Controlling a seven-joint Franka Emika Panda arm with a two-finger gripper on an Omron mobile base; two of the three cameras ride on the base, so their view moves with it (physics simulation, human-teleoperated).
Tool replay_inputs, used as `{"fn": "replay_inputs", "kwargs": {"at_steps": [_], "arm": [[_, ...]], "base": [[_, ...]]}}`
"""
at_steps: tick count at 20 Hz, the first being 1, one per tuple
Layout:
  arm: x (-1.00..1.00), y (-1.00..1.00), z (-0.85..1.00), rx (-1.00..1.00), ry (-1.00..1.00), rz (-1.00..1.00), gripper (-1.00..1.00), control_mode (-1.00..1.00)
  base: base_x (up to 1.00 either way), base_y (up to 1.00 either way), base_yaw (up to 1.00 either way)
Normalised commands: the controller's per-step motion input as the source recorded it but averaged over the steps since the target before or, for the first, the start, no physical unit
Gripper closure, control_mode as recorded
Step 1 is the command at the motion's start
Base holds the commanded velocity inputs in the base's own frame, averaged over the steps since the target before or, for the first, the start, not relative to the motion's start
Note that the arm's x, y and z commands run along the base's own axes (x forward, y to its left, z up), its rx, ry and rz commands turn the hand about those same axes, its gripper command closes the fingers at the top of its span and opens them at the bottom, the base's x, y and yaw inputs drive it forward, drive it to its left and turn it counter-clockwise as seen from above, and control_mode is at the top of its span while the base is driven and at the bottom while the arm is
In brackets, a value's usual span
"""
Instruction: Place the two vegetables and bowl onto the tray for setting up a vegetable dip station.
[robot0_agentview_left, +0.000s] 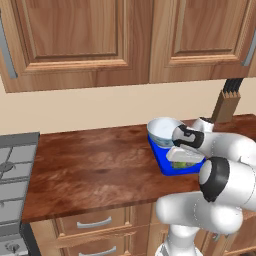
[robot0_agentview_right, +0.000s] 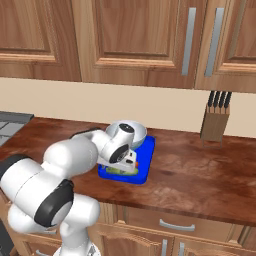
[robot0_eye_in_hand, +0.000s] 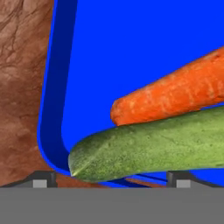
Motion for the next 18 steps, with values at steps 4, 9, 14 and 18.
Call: {"fn": "replay_inputs", "kwargs": {"at_steps": [4,9,14,18], "arm": [[-0.13,0.0,0.0,0.0,0.0,-0.02,-1.0,-1.0],[-0.26,-0.01,0.13,-0.01,-0.02,-0.03,-1.0,-1.0],[-0.25,0.04,0.32,-0.06,-0.01,-0.04,-1.0,-1.0],[-0.29,0.04,0.36,-0.12,0.0,-0.03,-1.0,-1.0]], "base": [[0.0,0.0,0.0],[0.0,0.0,0.0],[0.0,0.0,0.0],[0.0,0.0,0.0]]}}
